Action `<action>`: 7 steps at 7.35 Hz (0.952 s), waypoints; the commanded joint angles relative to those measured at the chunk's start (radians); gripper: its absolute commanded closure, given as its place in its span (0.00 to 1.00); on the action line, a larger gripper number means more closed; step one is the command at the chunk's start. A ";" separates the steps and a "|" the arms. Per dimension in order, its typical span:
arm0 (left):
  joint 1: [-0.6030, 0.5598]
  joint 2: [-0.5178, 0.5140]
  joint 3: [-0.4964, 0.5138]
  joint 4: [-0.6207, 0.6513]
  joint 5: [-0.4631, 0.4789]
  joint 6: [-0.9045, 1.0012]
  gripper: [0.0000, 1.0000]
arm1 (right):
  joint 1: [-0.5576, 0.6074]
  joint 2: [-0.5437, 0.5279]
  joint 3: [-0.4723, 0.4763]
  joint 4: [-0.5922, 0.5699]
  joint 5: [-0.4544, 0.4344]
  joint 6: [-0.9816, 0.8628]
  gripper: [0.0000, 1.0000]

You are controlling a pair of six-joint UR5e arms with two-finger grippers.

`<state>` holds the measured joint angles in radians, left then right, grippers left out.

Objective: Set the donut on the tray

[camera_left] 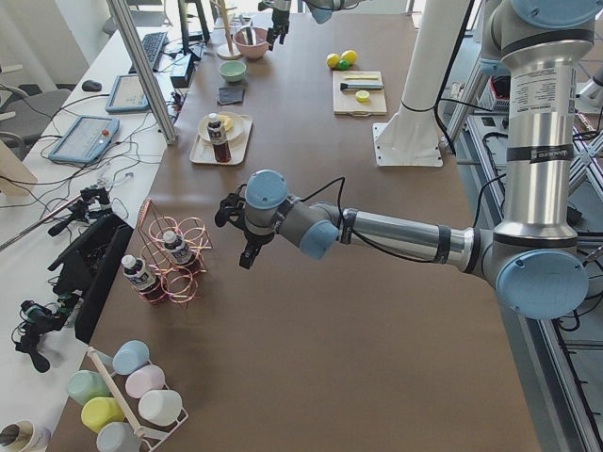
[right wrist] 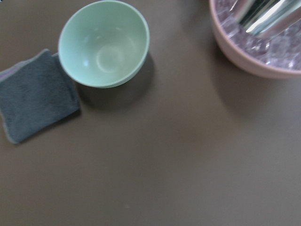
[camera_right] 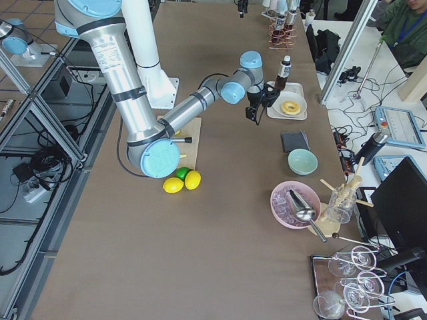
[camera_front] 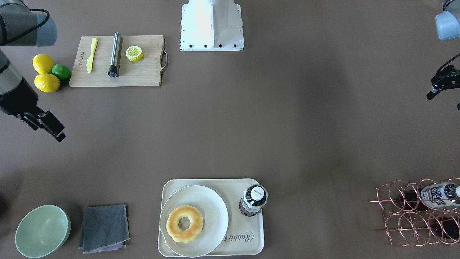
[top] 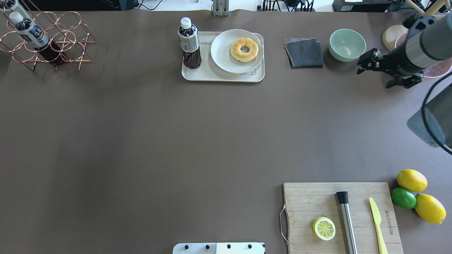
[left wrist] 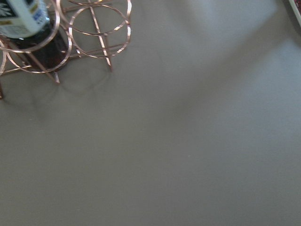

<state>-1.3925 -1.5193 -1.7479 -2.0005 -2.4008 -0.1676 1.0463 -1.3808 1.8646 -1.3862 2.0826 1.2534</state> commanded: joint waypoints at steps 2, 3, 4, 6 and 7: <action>-0.230 -0.018 0.096 0.373 0.023 0.530 0.01 | 0.278 -0.204 0.005 -0.200 0.017 -0.783 0.00; -0.255 -0.016 0.114 0.444 0.037 0.546 0.01 | 0.378 -0.204 -0.011 -0.331 0.017 -1.044 0.00; -0.258 -0.001 0.149 0.450 0.035 0.547 0.01 | 0.441 -0.230 -0.036 -0.362 0.019 -1.204 0.00; -0.264 0.001 0.195 0.436 0.026 0.546 0.01 | 0.469 -0.288 -0.080 -0.347 0.074 -1.224 0.00; -0.285 0.002 0.200 0.446 0.020 0.534 0.01 | 0.469 -0.290 -0.108 -0.346 0.076 -1.224 0.00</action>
<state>-1.6555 -1.5202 -1.5645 -1.5603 -2.3749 0.3754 1.5024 -1.6519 1.7962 -1.7301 2.1447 0.0500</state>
